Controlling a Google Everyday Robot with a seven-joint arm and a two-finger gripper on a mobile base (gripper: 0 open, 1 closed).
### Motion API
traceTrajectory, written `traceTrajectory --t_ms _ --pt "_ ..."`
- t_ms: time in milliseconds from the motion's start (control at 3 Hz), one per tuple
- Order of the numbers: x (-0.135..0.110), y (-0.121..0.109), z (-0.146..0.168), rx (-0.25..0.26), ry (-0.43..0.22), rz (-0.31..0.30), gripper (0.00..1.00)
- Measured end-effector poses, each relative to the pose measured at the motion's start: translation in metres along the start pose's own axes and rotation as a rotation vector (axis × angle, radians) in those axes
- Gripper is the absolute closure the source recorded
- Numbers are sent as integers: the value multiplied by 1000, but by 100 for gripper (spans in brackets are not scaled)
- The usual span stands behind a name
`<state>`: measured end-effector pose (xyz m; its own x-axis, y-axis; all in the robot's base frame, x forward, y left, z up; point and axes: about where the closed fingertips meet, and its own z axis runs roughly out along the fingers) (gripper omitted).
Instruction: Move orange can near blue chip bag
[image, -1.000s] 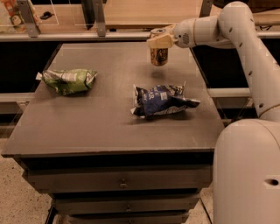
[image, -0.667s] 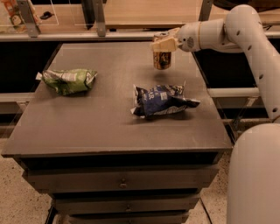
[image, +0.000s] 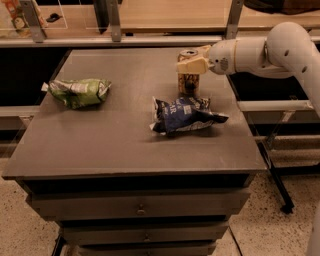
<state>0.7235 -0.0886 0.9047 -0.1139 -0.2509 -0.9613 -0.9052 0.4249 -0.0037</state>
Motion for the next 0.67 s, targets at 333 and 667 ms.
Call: traceTrajectory --t_ms 333,667 --pt "7 22 -12 -6 -15 25 100" --pt "14 40 -24 -13 -25 48 100"
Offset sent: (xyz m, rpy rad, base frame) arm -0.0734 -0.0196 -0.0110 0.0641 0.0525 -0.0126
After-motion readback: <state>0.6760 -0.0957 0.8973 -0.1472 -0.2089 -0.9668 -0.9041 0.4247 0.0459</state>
